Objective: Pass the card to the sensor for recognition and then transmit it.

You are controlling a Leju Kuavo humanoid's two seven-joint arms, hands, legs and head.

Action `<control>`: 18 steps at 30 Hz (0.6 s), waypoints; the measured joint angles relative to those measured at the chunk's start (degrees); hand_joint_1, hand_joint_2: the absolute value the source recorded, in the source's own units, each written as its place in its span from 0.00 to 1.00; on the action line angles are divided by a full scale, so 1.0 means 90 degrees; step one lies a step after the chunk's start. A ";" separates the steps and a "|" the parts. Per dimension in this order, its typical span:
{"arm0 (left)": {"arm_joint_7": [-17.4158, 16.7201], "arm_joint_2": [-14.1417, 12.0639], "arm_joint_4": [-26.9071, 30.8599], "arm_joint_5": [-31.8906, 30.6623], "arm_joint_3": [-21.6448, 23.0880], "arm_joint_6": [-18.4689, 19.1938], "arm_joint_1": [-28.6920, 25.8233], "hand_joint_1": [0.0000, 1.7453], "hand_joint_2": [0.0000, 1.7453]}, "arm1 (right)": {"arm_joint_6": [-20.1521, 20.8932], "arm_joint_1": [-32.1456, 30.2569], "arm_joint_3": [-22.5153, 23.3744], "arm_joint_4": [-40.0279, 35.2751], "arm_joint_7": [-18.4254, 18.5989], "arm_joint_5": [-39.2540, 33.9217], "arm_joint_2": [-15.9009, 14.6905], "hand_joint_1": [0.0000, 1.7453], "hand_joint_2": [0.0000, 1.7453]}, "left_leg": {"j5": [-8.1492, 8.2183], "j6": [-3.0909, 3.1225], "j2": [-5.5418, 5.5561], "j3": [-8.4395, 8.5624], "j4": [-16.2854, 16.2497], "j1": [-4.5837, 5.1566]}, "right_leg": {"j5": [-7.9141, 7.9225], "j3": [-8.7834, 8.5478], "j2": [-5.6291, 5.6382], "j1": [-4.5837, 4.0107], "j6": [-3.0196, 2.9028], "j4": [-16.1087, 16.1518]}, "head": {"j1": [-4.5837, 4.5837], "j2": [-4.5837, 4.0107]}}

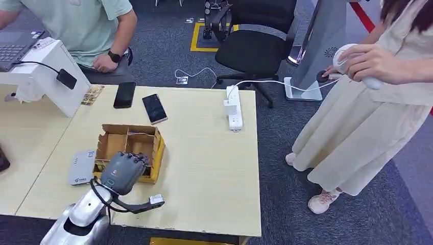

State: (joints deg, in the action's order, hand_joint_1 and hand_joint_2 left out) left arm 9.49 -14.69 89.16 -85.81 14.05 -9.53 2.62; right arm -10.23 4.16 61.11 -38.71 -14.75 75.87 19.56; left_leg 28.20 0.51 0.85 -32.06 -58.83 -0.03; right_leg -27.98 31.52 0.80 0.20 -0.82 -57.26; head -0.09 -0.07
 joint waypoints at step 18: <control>-0.0058 0.0126 0.0359 -0.0053 -0.0362 -0.0170 0.0384 1.00 1.00 | 0.0000 -0.0001 0.0022 -0.0034 0.0024 0.0085 0.0002 0.00 1.00 | 0.0000 0.0000 0.0000 0.0000 0.0000 0.0000 | 0.0001 0.0000 0.0000 0.0000 0.0000 0.0000 | 0.0000 0.0002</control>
State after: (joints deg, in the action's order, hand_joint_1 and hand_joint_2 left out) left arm 8.96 -13.55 92.39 -86.29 10.80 -11.06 6.07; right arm -10.23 4.15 61.31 -39.01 -14.53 76.63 19.58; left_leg 28.19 0.51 0.85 -32.06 -58.83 -0.03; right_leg -27.97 31.52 0.80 0.20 -0.82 -57.26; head -0.09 -0.04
